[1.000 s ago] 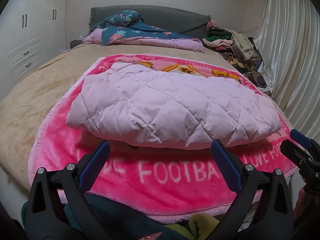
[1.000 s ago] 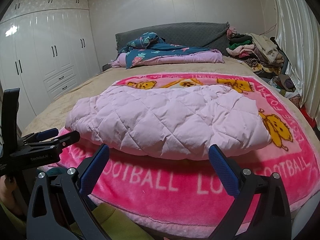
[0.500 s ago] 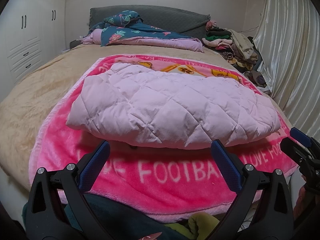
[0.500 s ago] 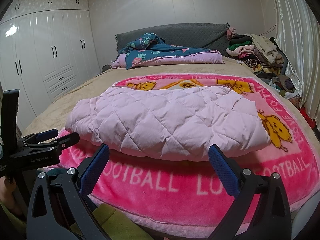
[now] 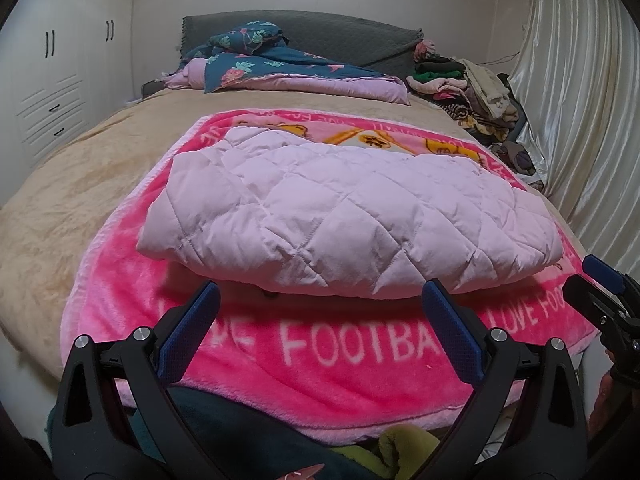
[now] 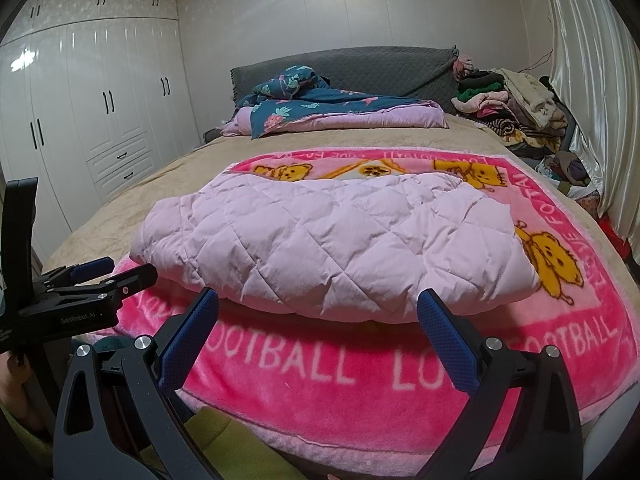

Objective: Fold large clothes

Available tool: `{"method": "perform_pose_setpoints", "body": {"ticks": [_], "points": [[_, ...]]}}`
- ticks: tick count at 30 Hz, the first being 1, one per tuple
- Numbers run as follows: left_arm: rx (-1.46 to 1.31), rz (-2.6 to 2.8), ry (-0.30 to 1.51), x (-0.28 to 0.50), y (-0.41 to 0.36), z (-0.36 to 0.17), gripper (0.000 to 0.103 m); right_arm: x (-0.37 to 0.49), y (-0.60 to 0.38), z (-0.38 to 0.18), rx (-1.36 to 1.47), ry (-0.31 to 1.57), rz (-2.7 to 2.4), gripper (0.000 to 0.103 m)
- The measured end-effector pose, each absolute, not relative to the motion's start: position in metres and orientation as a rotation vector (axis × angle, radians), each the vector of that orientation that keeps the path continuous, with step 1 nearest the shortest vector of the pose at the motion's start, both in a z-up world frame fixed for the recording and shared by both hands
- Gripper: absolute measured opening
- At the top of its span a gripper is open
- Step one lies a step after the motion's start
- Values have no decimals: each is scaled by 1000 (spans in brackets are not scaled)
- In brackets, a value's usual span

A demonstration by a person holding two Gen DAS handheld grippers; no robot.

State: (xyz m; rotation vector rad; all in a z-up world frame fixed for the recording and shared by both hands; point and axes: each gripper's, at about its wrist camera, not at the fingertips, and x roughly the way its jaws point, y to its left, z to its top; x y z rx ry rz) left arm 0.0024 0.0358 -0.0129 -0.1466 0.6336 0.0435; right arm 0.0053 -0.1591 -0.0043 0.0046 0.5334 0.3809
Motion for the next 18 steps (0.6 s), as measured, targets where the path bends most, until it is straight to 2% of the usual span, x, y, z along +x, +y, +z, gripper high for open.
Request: {"method": "perform_pose_setpoints", "body": {"ticks": [18], "points": [[-145, 40, 637, -2, 37, -11, 94, 3, -156, 1, -8, 522, 368, 99]]}}
